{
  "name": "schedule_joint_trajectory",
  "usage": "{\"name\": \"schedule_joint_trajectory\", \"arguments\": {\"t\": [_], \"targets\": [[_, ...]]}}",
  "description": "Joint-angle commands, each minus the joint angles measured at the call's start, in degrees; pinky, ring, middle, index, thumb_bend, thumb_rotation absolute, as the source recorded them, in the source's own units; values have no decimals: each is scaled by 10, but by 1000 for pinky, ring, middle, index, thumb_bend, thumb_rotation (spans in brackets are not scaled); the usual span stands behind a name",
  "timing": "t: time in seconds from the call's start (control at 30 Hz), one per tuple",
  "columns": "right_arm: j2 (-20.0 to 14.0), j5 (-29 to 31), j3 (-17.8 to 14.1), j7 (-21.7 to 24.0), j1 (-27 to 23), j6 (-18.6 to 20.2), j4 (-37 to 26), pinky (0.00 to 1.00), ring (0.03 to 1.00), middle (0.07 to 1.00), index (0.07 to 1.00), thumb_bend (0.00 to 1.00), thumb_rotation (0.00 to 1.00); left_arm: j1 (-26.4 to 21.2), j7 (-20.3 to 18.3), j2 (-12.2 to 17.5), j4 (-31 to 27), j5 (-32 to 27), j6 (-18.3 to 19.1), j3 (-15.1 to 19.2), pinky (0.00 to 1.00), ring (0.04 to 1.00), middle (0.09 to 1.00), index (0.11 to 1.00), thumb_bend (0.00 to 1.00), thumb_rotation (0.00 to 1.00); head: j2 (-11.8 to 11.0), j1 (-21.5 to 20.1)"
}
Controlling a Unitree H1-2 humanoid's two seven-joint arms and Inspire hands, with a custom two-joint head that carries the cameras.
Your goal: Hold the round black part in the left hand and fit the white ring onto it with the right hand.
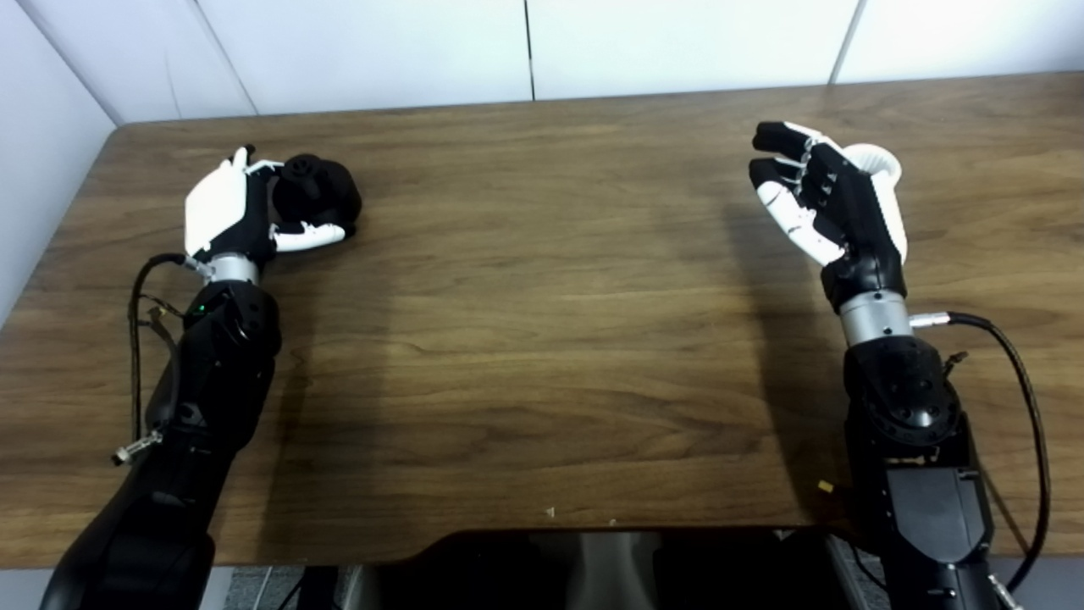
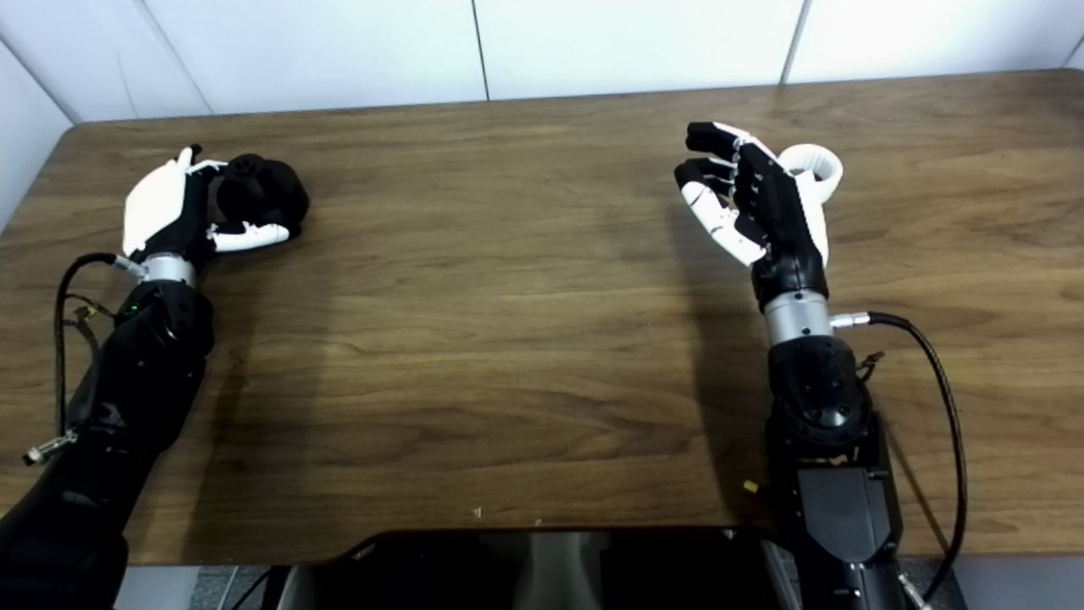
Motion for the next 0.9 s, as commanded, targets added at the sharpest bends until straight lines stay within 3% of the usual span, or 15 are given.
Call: {"name": "schedule_joint_trajectory", "arguments": {"t": [0.0,0.87], "targets": [[0,0,-2,-2,-20,-11,-25,688,725,768,747,564,452,-14,-3,10,-18,3,0,-2,1000,1000,1000,662,976,316,1,1],[0,-2,-5,-3,-20,-8,-27,684,729,767,746,562,444,4,-3,6,-38,-12,-13,6,1000,1000,1000,635,938,249,3,1]]}}
